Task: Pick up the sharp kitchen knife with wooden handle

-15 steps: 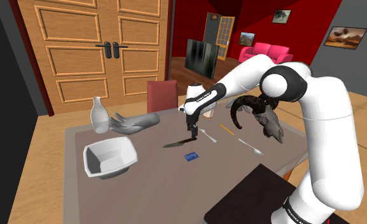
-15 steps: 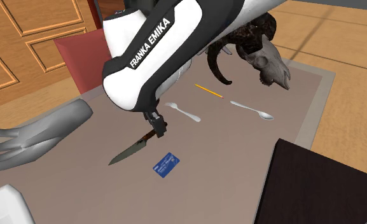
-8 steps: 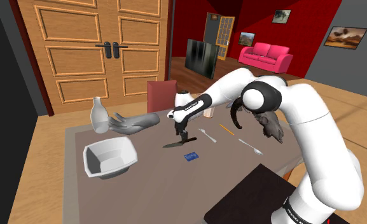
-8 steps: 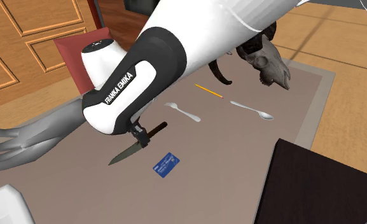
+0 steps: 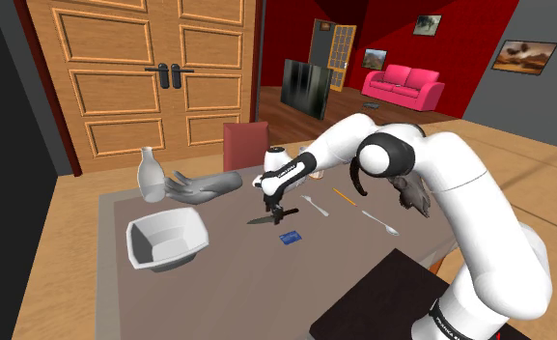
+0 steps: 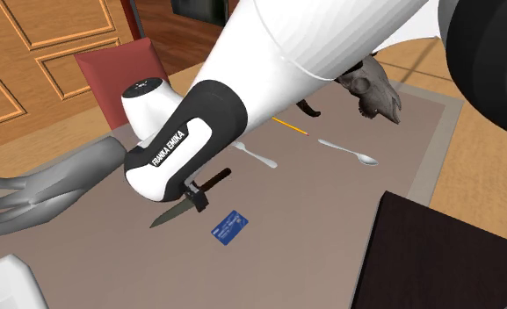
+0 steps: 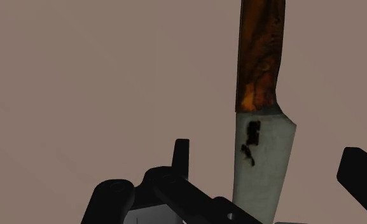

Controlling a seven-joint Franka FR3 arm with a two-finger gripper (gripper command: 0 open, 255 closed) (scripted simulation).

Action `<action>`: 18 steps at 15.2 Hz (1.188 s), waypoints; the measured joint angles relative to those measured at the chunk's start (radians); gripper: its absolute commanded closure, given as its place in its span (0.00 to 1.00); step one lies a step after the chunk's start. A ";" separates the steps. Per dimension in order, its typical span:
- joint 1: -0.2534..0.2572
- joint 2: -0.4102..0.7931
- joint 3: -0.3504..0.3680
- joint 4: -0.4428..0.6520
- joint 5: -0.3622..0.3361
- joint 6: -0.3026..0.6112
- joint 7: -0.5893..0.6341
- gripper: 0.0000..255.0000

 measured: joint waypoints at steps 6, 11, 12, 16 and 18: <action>0.000 -0.003 0.001 0.006 0.000 -0.005 -0.002 1.00; 0.001 -0.005 0.000 0.003 0.000 -0.004 0.000 1.00; 0.000 -0.012 0.000 -0.005 0.000 -0.005 0.000 1.00; 0.001 -0.046 -0.001 -0.012 -0.001 -0.033 -0.002 1.00; 0.001 -0.066 -0.002 -0.017 -0.002 -0.048 -0.003 1.00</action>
